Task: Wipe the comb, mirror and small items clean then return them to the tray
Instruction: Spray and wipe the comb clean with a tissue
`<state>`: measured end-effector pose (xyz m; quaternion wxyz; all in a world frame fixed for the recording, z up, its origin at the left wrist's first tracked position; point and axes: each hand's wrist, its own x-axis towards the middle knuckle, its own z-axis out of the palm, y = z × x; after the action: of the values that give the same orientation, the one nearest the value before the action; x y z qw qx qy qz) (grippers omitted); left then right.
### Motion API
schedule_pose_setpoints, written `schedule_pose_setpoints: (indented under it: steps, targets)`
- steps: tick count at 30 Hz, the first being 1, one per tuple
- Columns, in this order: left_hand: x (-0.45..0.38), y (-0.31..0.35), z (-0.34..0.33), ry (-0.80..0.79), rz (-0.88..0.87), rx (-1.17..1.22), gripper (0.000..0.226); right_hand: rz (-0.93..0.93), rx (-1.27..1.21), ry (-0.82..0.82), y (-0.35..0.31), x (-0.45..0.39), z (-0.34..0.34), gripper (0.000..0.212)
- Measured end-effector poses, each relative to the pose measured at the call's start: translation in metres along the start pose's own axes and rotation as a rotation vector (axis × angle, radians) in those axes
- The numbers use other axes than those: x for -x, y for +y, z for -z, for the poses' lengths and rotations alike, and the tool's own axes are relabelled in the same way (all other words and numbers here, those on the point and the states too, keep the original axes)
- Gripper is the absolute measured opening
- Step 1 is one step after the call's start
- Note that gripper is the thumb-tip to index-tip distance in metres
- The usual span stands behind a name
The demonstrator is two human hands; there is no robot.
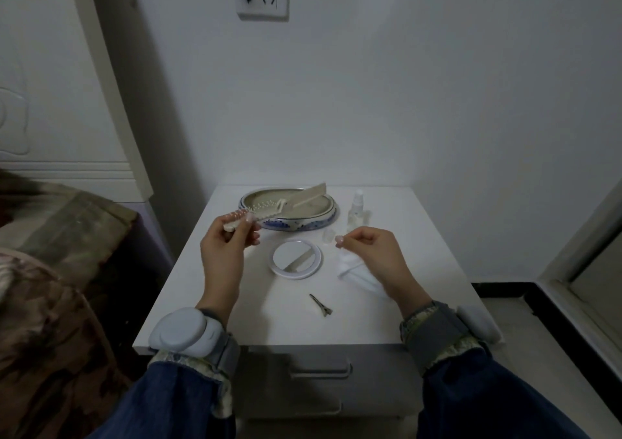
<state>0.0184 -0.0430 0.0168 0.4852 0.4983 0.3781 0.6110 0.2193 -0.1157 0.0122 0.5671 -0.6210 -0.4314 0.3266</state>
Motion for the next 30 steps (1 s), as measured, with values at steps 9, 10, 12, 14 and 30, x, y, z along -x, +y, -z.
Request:
schedule_pose_setpoints:
  steps: [9, 10, 12, 14, 30]
  targets:
    - [-0.004, 0.006, 0.002, 0.037, 0.231, 0.37, 0.023, -0.066, -0.027, -0.002, 0.0, 0.002, 0.003, 0.01]
    - [-0.005, 0.006, 0.001, 0.022, 0.276, 0.427, 0.024, -0.077, -0.028, -0.028, -0.001, 0.003, 0.001, 0.01]
    - [-0.004, 0.007, -0.003, -0.028, 0.353, 0.496, 0.024, -0.096, -0.045, -0.082, -0.004, 0.006, -0.002, 0.011]
    - [-0.001, 0.008, -0.007, -0.083, 0.399, 0.503, 0.024, -0.096, -0.063, -0.118, -0.006, 0.007, -0.006, 0.014]
    - [0.015, 0.004, -0.019, -0.478, 0.512, 0.332, 0.013, 0.04, -0.072, -0.111, -0.012, 0.011, -0.016, 0.041]
